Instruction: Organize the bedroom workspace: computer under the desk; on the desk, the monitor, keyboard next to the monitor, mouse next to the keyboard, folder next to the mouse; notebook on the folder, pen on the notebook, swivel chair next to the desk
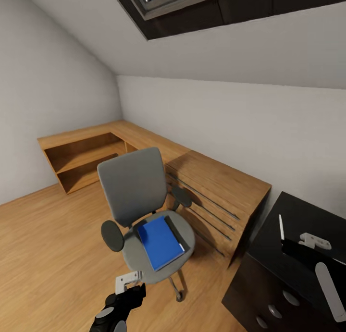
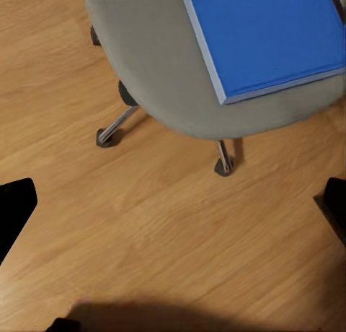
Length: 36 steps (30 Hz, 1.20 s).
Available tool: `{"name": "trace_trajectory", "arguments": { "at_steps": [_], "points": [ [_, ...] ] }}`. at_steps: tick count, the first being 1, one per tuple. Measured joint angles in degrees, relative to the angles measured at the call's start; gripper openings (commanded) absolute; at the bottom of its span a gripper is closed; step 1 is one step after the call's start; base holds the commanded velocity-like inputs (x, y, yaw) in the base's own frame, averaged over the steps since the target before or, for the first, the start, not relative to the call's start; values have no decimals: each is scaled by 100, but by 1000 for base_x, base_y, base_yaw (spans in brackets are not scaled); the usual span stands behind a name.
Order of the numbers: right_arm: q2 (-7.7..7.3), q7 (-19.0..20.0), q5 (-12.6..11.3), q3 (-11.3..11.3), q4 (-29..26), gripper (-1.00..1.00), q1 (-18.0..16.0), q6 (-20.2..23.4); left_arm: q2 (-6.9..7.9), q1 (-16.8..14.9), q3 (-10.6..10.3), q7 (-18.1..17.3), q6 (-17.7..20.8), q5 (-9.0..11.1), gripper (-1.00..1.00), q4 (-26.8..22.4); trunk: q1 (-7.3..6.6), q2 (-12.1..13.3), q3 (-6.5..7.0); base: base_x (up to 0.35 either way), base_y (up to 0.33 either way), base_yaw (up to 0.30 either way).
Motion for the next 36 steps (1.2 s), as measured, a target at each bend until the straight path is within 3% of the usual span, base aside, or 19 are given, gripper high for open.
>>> {"name": "trace_trajectory", "arguments": {
  "at_steps": [15,21,24,30,36],
  "points": [
    [9,-493,60,31,138,-100,-5,-15,-4,0,18,35,0,6,100,-177,3,0,0,46,-2,0],
    [11,-1193,59,322,354,-100,-15,-27,-10,0,27,43,0,8,100,-271,3,1,0,1,0,0],
    [11,-1405,52,558,415,-100,-18,-46,-14,0,21,49,0,8,100,-300,68,-118,-53,0,0,0],
    [2,-1439,69,598,848,-100,-52,-75,-14,0,17,55,0,9,100,-306,200,-359,-161,0,0,0],
    [2,-1440,70,599,876,-100,-54,-84,-14,0,17,55,0,9,100,-306,332,-600,-269,0,0,0]
  ]
}}
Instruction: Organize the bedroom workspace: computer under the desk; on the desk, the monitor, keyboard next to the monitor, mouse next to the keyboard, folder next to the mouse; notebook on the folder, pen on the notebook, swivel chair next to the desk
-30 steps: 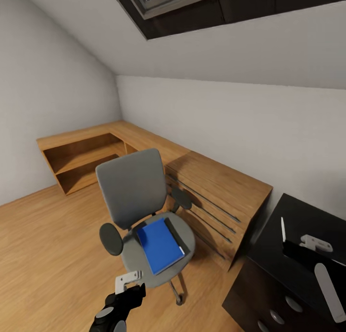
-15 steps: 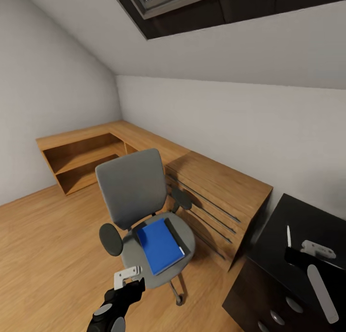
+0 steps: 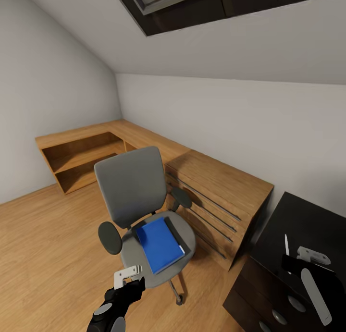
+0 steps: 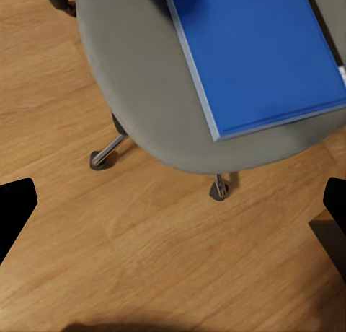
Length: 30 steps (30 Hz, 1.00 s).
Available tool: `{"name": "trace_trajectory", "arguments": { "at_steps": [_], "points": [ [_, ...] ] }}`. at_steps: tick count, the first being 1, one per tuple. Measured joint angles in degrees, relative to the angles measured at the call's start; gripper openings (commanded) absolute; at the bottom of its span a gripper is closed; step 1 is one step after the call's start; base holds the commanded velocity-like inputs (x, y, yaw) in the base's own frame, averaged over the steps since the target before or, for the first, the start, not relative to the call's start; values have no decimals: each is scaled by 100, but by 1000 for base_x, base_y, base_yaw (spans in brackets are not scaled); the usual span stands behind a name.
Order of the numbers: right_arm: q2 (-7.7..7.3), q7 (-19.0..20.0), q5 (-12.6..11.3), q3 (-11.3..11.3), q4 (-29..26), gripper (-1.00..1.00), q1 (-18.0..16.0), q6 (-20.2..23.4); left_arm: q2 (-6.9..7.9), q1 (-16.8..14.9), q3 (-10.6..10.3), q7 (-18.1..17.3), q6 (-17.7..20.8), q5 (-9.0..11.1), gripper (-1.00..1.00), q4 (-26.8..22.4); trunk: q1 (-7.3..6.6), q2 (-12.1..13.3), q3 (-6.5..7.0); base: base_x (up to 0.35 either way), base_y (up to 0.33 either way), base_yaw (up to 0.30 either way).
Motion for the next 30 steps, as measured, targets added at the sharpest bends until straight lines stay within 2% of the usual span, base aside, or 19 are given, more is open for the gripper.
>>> {"name": "trace_trajectory", "arguments": {
  "at_steps": [16,22,23,30],
  "points": [
    [0,0,0,0,2,-100,0,-1,0,0,0,0,0,0,100,4,352,-642,-288,0,0,0],
    [0,0,1,0,-1,-100,0,-1,5,0,7,-7,5,0,100,11,352,-644,-288,0,0,0],
    [0,0,1,0,-2,100,0,-1,6,0,8,-9,6,0,100,13,352,-644,-288,0,0,0],
    [0,9,-6,-1,-14,100,0,-2,9,0,7,-34,6,0,100,17,352,-644,-288,0,0,0]
  ]
}}
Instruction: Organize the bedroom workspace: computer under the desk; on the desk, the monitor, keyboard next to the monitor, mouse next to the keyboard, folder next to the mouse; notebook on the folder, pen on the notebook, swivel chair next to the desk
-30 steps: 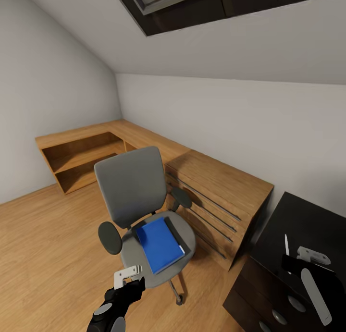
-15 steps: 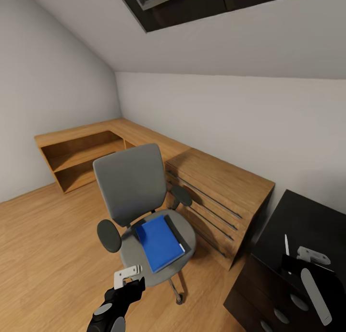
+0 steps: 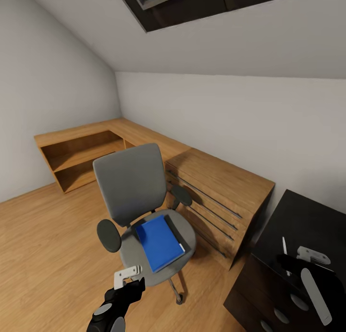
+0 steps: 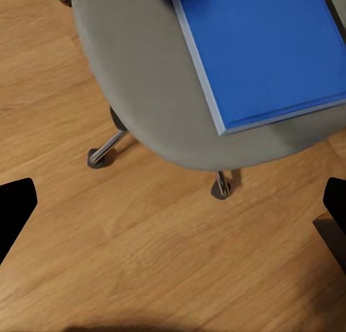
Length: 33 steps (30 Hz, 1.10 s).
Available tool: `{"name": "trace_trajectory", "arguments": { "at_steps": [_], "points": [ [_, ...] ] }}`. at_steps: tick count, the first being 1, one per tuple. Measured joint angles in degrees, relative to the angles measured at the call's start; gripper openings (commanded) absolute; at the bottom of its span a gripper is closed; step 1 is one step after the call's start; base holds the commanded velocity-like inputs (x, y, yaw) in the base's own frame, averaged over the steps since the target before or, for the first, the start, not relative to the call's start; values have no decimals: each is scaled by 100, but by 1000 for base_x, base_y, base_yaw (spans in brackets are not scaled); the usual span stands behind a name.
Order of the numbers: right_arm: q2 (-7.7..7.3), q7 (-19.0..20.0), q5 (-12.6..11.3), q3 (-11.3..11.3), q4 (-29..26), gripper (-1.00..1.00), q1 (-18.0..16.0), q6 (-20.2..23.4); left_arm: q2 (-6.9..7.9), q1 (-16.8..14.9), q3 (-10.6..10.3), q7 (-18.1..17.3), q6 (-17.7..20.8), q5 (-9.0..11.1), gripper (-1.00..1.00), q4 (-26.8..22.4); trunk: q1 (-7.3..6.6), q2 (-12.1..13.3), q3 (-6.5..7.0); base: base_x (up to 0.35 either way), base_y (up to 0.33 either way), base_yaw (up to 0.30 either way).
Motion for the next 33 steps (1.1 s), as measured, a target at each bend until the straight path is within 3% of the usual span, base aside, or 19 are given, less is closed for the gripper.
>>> {"name": "trace_trajectory", "arguments": {
  "at_steps": [10,15,18,20,25,27,33],
  "points": [
    [0,10,0,-5,-34,100,0,-30,0,0,2,-5,-1,0,100,0,0,0,0,0,0,0],
    [27,6,-14,-8,-542,100,5,-103,0,0,2,-9,1,0,100,0,0,0,0,0,0,0],
    [272,-12,-6,-19,-1009,100,21,-106,2,0,6,-10,-3,-4,100,0,0,0,0,0,0,10],
    [530,-36,95,-20,-1317,100,33,-104,6,0,6,-10,-5,-6,100,0,0,0,0,0,0,151],
    [1063,-55,920,-15,-1522,100,43,-111,10,1,13,-22,-7,-5,100,21,0,0,0,0,0,249],
    [1174,-53,1147,-14,-1527,100,44,-113,23,1,23,-20,-8,-2,100,28,0,0,0,0,0,274],
    [1249,-57,1309,147,-1423,100,43,-119,150,1,22,2,-12,13,100,33,0,0,0,0,40,278]
  ]
}}
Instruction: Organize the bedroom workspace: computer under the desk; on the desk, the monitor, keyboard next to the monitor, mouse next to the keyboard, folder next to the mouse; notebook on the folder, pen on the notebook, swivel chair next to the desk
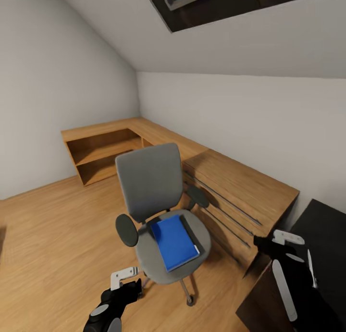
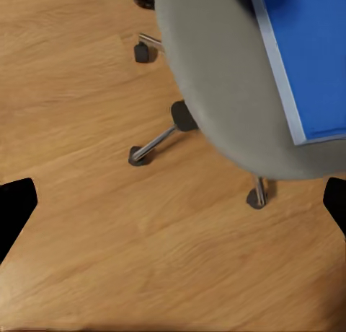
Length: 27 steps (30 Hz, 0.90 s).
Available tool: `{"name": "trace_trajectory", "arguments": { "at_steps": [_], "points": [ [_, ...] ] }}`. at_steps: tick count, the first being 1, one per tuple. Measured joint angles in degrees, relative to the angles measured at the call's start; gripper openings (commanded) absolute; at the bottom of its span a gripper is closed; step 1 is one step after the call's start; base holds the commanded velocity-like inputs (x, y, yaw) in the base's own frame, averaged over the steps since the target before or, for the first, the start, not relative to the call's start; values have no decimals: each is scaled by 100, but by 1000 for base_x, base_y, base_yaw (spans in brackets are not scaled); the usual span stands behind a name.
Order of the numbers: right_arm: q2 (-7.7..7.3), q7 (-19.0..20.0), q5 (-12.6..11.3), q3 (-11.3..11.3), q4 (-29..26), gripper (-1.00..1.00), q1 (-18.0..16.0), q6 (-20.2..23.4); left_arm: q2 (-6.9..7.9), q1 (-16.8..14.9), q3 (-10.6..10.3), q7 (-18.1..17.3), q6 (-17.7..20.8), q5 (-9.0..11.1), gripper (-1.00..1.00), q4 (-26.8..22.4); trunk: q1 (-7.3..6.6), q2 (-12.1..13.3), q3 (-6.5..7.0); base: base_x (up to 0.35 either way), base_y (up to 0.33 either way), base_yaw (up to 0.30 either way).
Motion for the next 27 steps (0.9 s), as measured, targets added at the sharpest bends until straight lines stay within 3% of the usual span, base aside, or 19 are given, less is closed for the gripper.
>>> {"name": "trace_trajectory", "arguments": {
  "at_steps": [2,11,16,20,27],
  "points": [
    [7,1,14,172,97,100,0,-6,20,0,0,11,0,2,100,0,0,0,0,0,266,279],
    [8,2,20,490,300,100,2,-31,25,0,0,29,-1,-3,100,0,0,0,-3,0,315,258],
    [8,47,16,546,458,100,4,-41,24,-1,-1,31,-1,-4,100,1,0,0,-6,0,329,55],
    [-14,73,14,929,671,100,2,-290,25,-1,-1,25,1,-8,100,1,-1,0,-7,37,323,5],
    [-24,66,25,1012,984,100,1,-663,25,-1,-32,-24,5,-7,100,17,-2,0,-7,173,127,1]
  ]
}}
